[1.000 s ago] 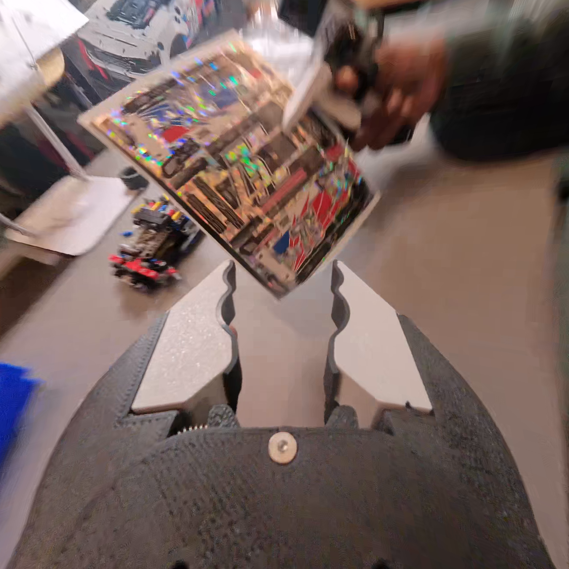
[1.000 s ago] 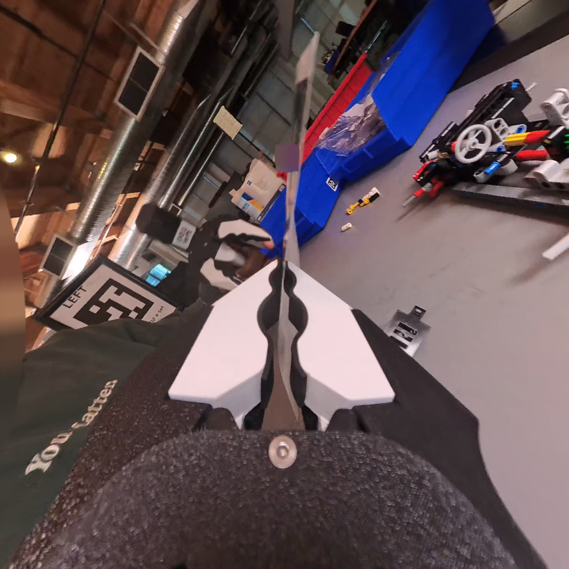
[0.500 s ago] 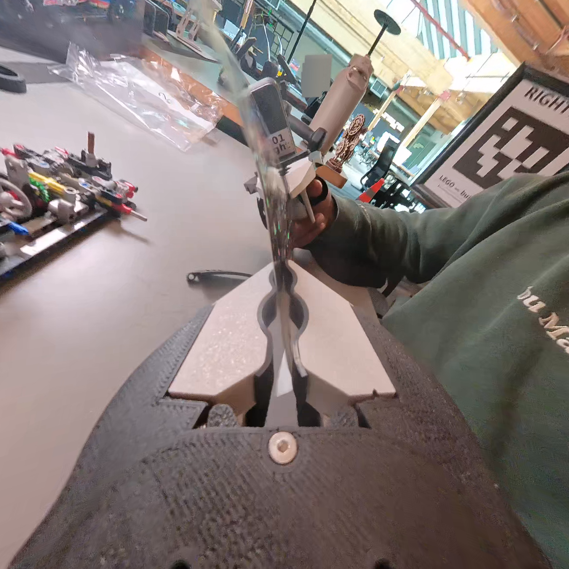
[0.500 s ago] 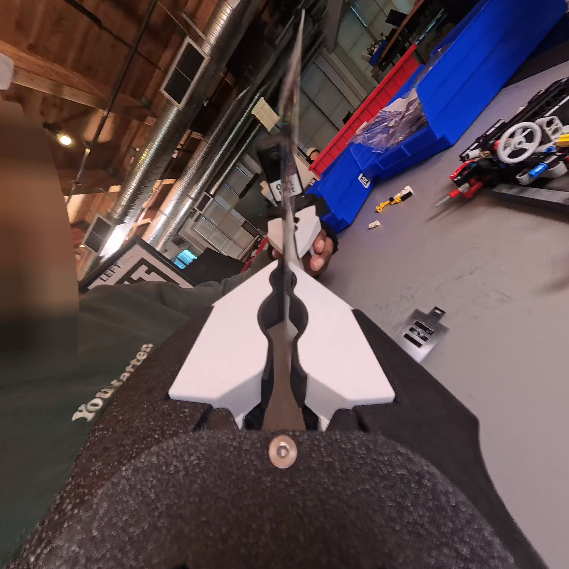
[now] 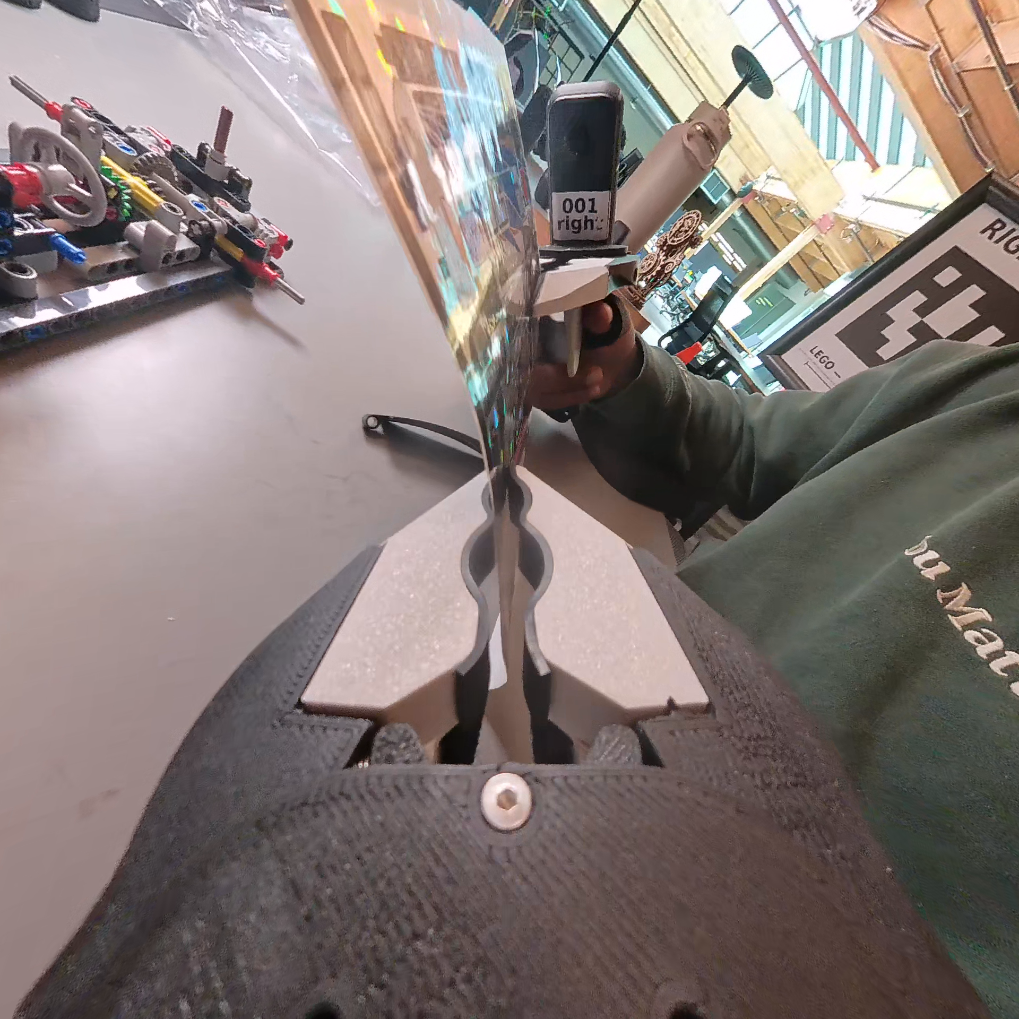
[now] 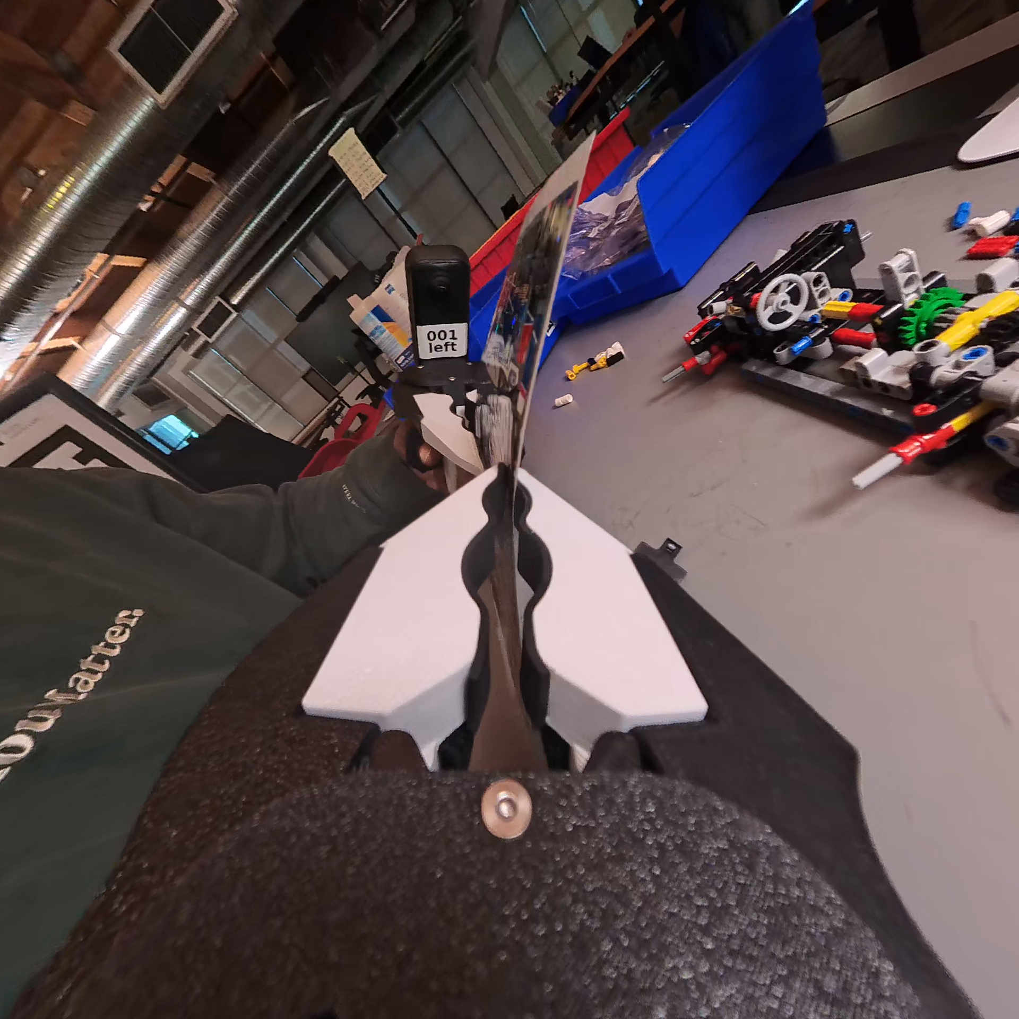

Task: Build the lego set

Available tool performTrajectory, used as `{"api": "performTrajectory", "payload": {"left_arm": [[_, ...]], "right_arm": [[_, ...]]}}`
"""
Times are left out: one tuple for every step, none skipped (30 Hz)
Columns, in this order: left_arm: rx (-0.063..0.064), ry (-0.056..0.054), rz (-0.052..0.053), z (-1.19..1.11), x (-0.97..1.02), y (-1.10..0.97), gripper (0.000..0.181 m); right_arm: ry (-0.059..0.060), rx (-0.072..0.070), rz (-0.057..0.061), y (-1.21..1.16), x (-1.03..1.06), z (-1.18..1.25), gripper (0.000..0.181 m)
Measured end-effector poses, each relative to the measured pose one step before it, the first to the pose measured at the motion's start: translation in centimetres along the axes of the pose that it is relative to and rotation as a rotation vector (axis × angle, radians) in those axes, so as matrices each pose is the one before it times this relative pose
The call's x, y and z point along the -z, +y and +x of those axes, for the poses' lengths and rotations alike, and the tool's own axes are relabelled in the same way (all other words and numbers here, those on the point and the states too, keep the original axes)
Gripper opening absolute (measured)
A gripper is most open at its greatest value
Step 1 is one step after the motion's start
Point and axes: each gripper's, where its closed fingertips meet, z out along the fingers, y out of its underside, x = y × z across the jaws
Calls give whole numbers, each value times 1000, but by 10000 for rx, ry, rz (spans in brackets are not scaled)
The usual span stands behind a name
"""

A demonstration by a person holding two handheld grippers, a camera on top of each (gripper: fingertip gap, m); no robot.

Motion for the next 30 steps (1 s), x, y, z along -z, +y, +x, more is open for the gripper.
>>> {"api": "performTrajectory", "payload": {"left_arm": [[-147,-92,-88,-43,36,111,0],[-182,-86,-76,-10,69,73,0],[-189,-73,-19,5,105,-17,0],[-163,-69,87,14,146,-176,3],[-101,-52,168,15,165,-319,8],[-52,-30,196,20,177,-372,10],[-37,-40,189,-1,171,-357,7],[-36,-50,146,-22,151,-278,2],[-23,-8,75,16,117,-167,0],[21,32,10,57,44,-55,0],[70,3,-3,-11,-5,11,0],[98,-57,3,-130,-38,45,0],[123,-84,10,-202,-29,39,0],[145,-75,16,-233,-13,30,0],[149,-83,21,-247,7,32,0],[130,-82,18,-261,8,34,0],[108,-51,11,-211,4,42,0],[105,-2,14,-122,26,20,0],[91,-4,24,-99,24,-19,0],[56,-21,27,-109,53,-27,0],[31,-24,19,-102,62,-30,0],[16,-27,20,-116,61,-32,0],[16,-26,15,-109,57,-23,0],[16,-27,1,-109,44,6,0],[9,-24,-5,-99,33,21,0],[9,-13,-8,-82,7,21,0],[15,-3,-3,-53,3,22,0],[15,-4,2,-48,-8,18,0],[-5,5,-11,-26,-19,38,0],[-32,14,-25,10,-43,59,0]], "right_arm": [[192,117,8,-16,31,245,0],[204,160,-26,26,36,262,0],[161,167,-52,62,24,171,0],[-16,117,-84,135,4,-85,0],[-163,-7,-124,201,-61,-285,0],[-104,-59,-107,201,-103,-192,0],[-25,22,-71,161,-98,-85,0],[34,92,-91,168,-97,-11,0],[89,129,-96,145,-77,77,0],[138,128,-52,60,-26,166,0],[137,103,-26,19,-23,173,0],[147,94,-16,2,-16,185,0],[211,144,-5,4,-13,244,0],[258,215,-7,7,-14,292,0],[290,268,-9,5,-20,308,0],[320,306,3,-43,-4,313,0],[352,348,32,-109,13,330,1],[326,389,23,-114,27,281,3],[343,381,0,-117,43,312,6],[405,361,14,-128,91,432,9],[380,335,48,-172,122,437,9],[349,286,122,-270,183,410,10],[354,236,176,-355,218,461,10],[327,191,223,-441,253,432,11],[294,150,244,-491,270,412,12],[241,130,245,-505,256,339,13],[189,125,232,-499,224,241,13],[188,136,225,-486,201,186,13],[143,171,187,-436,132,75,13],[107,190,159,-411,48,-28,12]]}}
